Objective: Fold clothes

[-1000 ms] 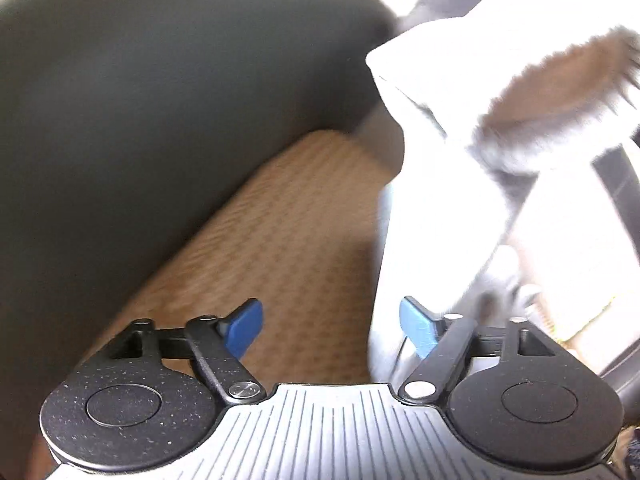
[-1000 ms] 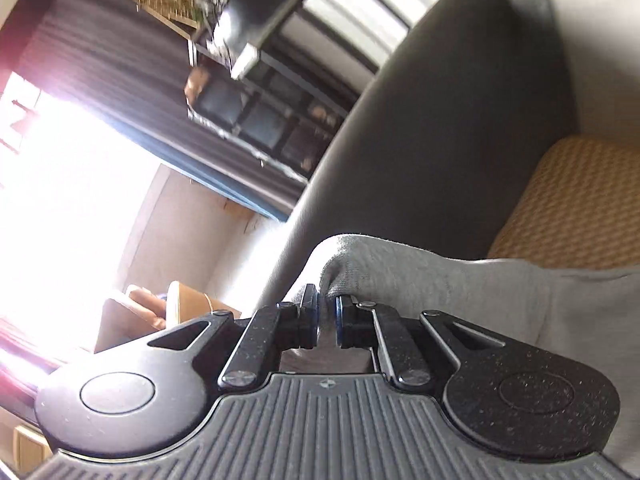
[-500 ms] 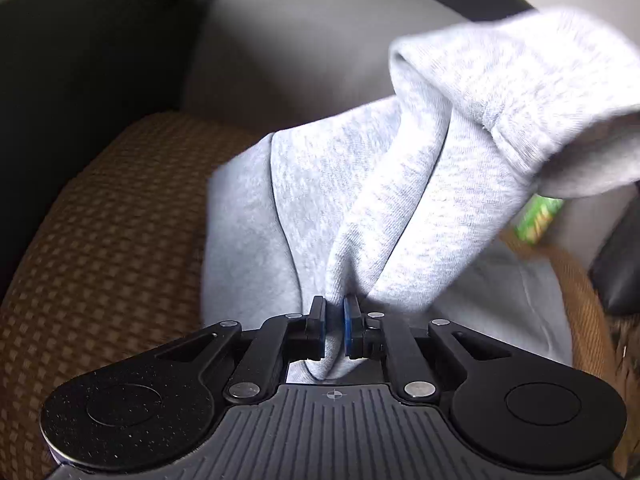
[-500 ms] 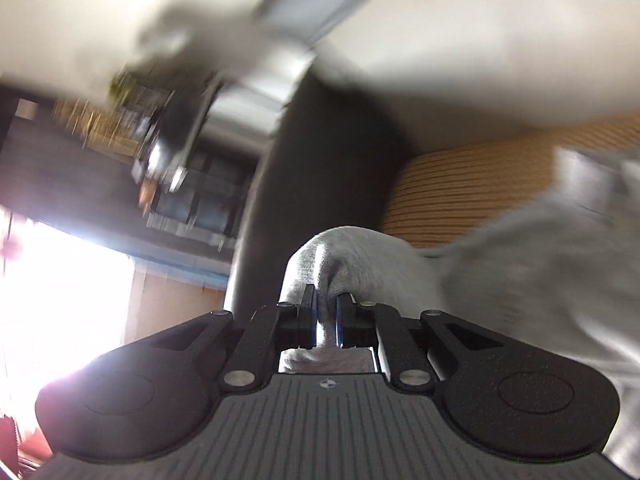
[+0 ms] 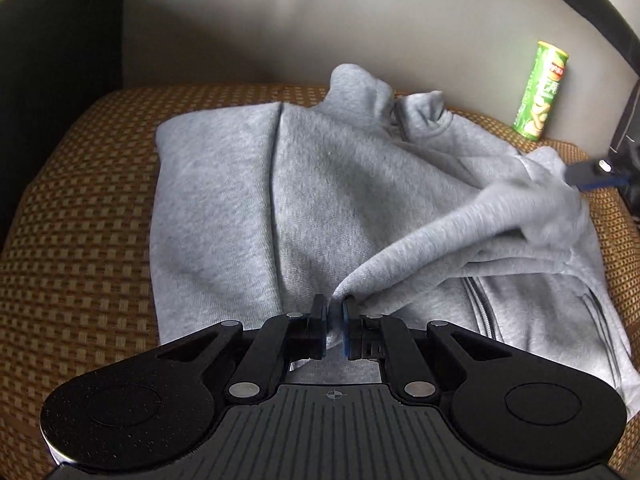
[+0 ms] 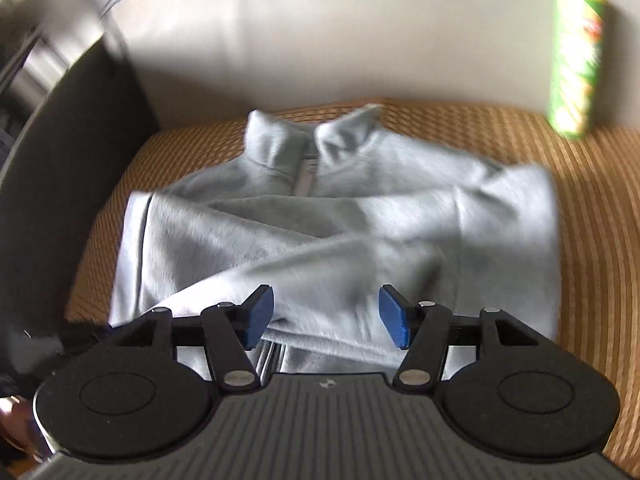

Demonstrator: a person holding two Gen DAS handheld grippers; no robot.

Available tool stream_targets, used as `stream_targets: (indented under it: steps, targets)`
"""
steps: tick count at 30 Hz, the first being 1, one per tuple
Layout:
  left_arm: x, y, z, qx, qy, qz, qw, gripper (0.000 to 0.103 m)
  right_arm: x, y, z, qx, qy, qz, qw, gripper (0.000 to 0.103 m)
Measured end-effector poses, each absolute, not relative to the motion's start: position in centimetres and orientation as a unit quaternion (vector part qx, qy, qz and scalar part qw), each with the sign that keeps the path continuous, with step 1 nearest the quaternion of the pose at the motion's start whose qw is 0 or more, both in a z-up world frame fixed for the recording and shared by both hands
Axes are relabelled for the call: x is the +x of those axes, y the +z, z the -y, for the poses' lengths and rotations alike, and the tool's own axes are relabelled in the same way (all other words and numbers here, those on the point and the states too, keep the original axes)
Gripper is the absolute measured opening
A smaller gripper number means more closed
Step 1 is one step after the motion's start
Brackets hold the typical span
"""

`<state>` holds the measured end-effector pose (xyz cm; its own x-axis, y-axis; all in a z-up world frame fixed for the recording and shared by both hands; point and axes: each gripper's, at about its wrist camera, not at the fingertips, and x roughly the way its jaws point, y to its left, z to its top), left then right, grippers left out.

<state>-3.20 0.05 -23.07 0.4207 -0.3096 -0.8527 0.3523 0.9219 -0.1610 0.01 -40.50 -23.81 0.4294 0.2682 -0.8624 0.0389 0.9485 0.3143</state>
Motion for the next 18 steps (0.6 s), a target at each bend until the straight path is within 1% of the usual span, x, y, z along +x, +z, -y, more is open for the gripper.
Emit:
stream_targets:
  steps: [2,4,5,7,9,11,12,14,15,16,17,18]
  targets:
    - [-3.3,-22.9,-0.3,0.023,-0.204,-0.498,0.842,0.003,0.7,-23.8,40.5,0.15,0.061,-0.521,0.838,0.063]
    - [-3.2,-22.9,-0.4,0.021,-0.214,-0.506,0.835,0.008,0.7,-23.7,41.6,0.185,0.04,-0.512,0.838,0.066]
    - [-3.1,-22.7,-0.7,0.007,-0.221,-0.513,0.829,0.031,0.7,-23.9,42.1,0.19,0.028,-0.513,0.837,0.067]
    - [-2.7,-22.3,-1.5,-0.024,-0.234,-0.526,0.817,0.038,1.0,-25.0,43.0,0.182,0.008,-0.523,0.833,0.067]
    - [-2.3,-21.5,-2.6,-0.068,-0.241,-0.531,0.809,0.058,1.6,-26.1,43.7,0.176,0.002,-0.537,0.825,0.067]
    - [-1.7,-20.5,-4.3,-0.121,-0.232,-0.524,0.81,0.063,2.1,-27.1,44.3,0.174,0.006,-0.55,0.817,0.067]
    - [-1.0,-20.3,-4.7,-0.132,-0.217,-0.524,0.813,0.064,2.3,-27.8,44.5,0.173,0.007,-0.556,0.813,0.067]
    - [0.9,-20.2,-4.9,-0.12,-0.194,-0.52,0.823,0.064,2.8,-29.4,44.6,0.177,0.007,-0.572,0.801,0.067]
    - [1.9,-20.2,-4.9,-0.114,-0.182,-0.518,0.828,0.064,2.9,-30.2,44.5,0.186,0.015,-0.588,0.787,0.065]
    - [2.7,-20.1,-4.8,-0.1,-0.173,-0.517,0.833,0.064,2.8,-30.8,44.4,0.195,0.027,-0.606,0.771,0.032]
    - [3.3,-20.0,-4.8,-0.094,-0.172,-0.514,0.835,0.064,2.5,-31.0,44.2,0.185,0.037,-0.614,0.767,0.027]
    - [3.9,-19.8,-4.8,-0.09,-0.171,-0.512,0.837,0.064,2.0,-30.7,43.9,0.158,0.044,-0.613,0.773,0.027]
